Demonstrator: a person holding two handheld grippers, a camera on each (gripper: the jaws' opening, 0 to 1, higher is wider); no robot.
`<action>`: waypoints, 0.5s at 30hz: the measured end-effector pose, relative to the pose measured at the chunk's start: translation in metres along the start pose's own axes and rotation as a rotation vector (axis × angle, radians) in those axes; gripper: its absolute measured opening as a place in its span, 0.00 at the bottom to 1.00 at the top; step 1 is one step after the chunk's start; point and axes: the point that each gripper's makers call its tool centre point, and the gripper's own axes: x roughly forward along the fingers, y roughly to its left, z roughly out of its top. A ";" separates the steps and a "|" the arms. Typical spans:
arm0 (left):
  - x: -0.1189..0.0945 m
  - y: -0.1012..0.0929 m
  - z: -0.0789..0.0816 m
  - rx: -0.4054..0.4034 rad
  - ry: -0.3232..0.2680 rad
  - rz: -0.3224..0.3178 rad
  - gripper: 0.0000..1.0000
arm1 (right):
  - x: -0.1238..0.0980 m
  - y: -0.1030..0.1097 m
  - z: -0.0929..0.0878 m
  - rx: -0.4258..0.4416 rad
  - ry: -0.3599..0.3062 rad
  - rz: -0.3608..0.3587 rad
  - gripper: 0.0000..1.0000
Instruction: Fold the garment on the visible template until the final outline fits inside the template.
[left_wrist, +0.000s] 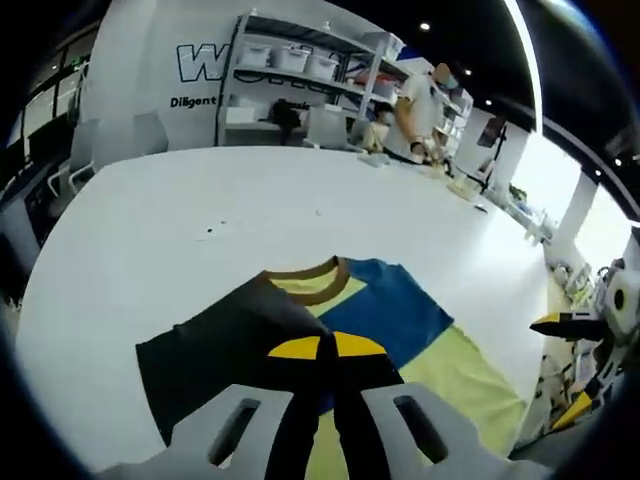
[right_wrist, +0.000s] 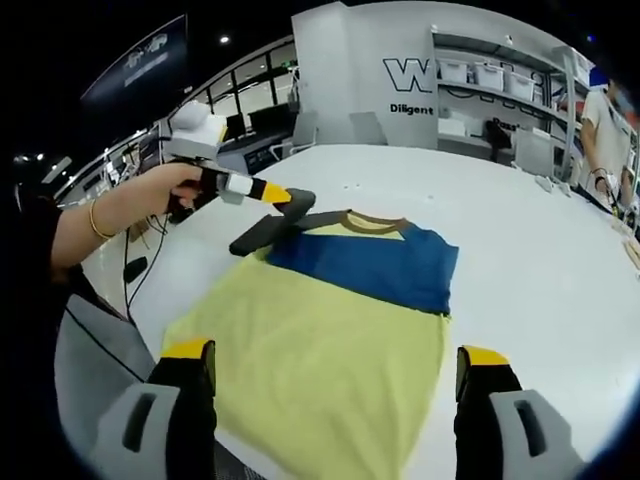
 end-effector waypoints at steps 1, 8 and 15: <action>0.001 -0.003 0.002 0.005 -0.009 -0.011 0.03 | 0.000 -0.001 -0.001 0.002 0.001 -0.003 0.99; 0.020 -0.046 0.015 0.035 -0.096 -0.131 0.03 | -0.004 -0.005 -0.007 0.017 -0.001 -0.011 0.99; 0.031 -0.076 0.014 0.043 -0.123 -0.206 0.03 | -0.006 -0.007 -0.013 0.030 0.010 -0.013 0.99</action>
